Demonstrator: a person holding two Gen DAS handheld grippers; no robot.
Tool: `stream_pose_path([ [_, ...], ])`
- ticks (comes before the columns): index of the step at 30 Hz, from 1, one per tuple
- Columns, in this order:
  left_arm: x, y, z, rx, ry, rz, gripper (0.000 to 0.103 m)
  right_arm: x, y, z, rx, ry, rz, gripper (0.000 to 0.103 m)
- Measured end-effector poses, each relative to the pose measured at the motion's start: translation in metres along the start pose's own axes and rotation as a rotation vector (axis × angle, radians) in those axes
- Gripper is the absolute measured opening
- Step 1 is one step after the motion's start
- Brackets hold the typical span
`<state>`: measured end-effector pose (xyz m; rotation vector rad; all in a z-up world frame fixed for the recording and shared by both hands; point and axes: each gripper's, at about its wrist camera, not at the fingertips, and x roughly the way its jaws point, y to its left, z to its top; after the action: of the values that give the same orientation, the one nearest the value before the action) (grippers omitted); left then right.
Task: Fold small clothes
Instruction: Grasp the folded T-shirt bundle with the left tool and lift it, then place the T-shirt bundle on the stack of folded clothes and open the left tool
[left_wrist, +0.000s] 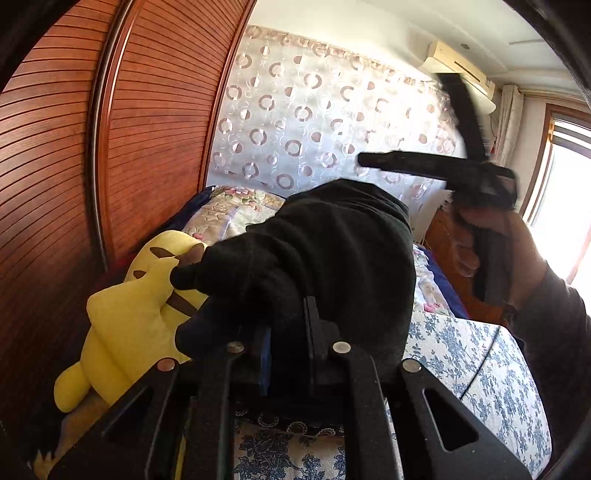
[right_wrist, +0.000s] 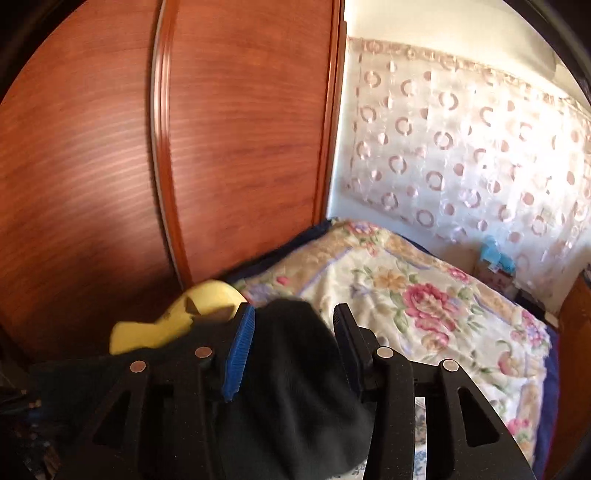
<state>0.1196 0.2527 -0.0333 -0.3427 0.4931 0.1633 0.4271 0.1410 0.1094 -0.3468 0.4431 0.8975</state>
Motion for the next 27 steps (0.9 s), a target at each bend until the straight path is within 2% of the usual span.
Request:
stream_pose_path([
  [2,0.000,0.000,0.001,0.006,0.001,0.006,0.015,-0.012,0.007,-0.020,-0.003,-0.005,0.067,0.046],
  [5,-0.005,-0.002,0.001,0.017,0.000,0.010,0.015,0.006,0.012,-0.039,0.003,0.039,0.161,0.046],
  [8,-0.004,-0.003,0.000,0.016,0.014,0.022,0.015,0.044,0.005,-0.051,-0.015,0.085,0.134,0.046],
  [11,0.000,-0.004,-0.005,0.021,0.038,0.029,0.015,0.069,-0.009,-0.061,0.038,0.091,0.122,0.050],
  [14,-0.004,-0.013,-0.007,0.059,0.027,0.050,0.015,0.070,-0.002,-0.071,0.038,0.069,0.103,0.051],
  [18,-0.016,-0.022,-0.006,0.114,0.001,0.085,0.020,0.035,0.004,-0.078,0.094,0.040,0.060,0.051],
  [19,-0.021,-0.024,-0.006,0.124,-0.009,0.094,0.025,0.025,0.006,-0.078,0.105,0.025,0.045,0.051],
  [23,-0.043,-0.032,-0.008,0.157,-0.053,0.087,0.047,-0.043,0.030,-0.112,0.123,-0.016,0.004,0.051],
  [25,-0.052,-0.040,-0.009,0.184,-0.068,0.082,0.048,-0.065,0.041,-0.124,0.133,-0.033,-0.030,0.051],
  [27,-0.061,-0.049,-0.012,0.208,-0.077,0.066,0.065,-0.093,0.046,-0.139,0.153,-0.051,-0.061,0.053],
])
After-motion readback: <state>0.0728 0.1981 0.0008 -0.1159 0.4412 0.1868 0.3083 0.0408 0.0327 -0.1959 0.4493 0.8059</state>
